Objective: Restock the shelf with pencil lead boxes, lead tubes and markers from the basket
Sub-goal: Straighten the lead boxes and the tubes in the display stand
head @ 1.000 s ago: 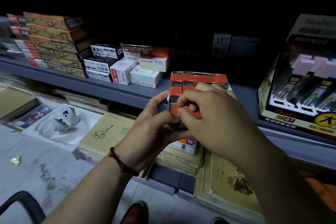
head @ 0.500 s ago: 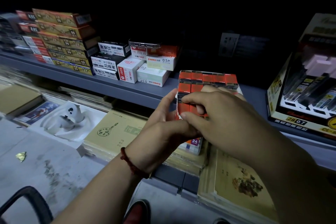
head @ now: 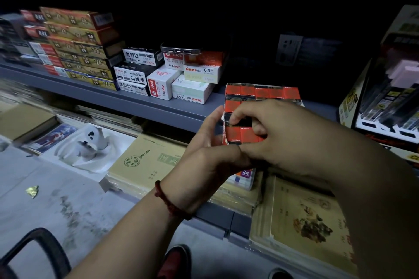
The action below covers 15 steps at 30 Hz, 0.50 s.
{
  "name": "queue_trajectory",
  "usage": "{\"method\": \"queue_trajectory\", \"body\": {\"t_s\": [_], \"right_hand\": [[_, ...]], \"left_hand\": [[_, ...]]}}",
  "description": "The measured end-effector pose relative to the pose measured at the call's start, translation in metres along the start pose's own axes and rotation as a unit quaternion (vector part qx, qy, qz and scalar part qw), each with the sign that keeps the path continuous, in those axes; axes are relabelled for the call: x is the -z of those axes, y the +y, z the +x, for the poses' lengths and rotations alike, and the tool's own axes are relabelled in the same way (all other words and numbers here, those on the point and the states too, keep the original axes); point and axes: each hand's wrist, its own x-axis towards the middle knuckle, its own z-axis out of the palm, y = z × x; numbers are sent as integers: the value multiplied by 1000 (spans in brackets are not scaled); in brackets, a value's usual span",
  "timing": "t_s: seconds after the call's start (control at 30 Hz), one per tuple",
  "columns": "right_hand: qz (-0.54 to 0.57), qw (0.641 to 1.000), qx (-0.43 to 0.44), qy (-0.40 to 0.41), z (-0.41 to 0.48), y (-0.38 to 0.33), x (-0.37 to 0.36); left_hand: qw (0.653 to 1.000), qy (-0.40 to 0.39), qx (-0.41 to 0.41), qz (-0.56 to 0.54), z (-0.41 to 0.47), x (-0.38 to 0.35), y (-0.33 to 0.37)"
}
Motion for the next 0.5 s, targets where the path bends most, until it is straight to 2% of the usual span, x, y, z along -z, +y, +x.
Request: {"method": "queue_trajectory", "body": {"t_s": [0.23, 0.33, 0.5], "right_hand": [[-30, 998, 37, 36, -2, 5, -3], [-28, 997, 56, 50, -2, 11, -4], [54, 989, 52, 128, 0, 17, -9]], "left_hand": [[1000, -8, -15, -7, -1, -3, 1], [999, 1, -14, 29, -1, -3, 2], [996, 31, 4, 81, 0, -1, 6]]}}
